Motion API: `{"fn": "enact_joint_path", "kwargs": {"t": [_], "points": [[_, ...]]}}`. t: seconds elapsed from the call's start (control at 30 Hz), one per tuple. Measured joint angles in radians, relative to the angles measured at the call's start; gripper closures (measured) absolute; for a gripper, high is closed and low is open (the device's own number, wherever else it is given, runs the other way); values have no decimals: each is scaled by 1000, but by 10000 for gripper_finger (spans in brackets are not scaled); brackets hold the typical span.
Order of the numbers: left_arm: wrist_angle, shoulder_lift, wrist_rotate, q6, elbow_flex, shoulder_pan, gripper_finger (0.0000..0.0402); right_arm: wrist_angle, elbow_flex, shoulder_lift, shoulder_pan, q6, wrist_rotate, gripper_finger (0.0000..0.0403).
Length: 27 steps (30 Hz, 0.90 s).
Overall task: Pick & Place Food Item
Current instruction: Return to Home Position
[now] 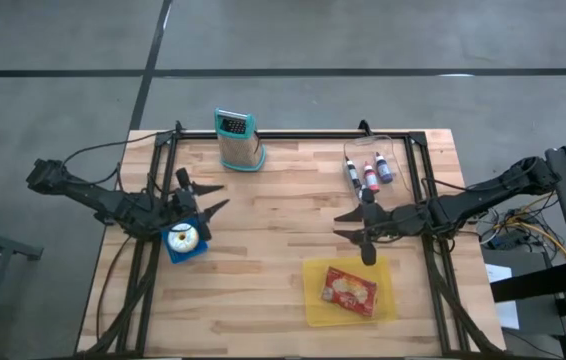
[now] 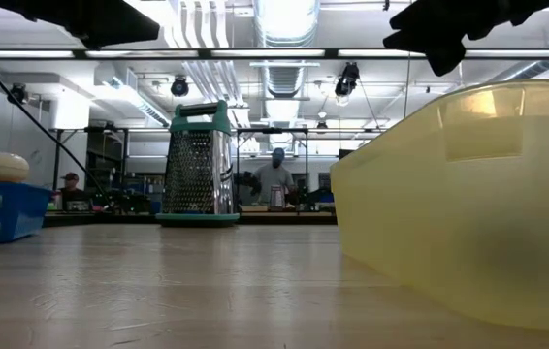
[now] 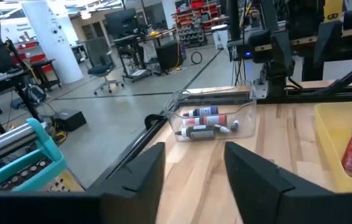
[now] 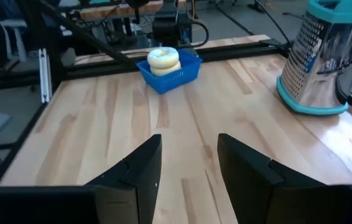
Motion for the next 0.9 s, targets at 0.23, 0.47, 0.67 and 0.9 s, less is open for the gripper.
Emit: {"fn": "enact_joint_path", "kwargs": {"t": [0.23,0.47,0.67,0.9], "points": [[-21,0,0,66,0,0,339,0,0,1,0,-89,0,252],[-23,-20,64,76,0,0,393,-1,0,1,0,7,-1,258],[-46,-92,67,75,0,0,397,-12,0,8,0,20,-5,268],[-121,-180,67,73,0,0,399,39,0,6,3,-137,-4,307]]}}
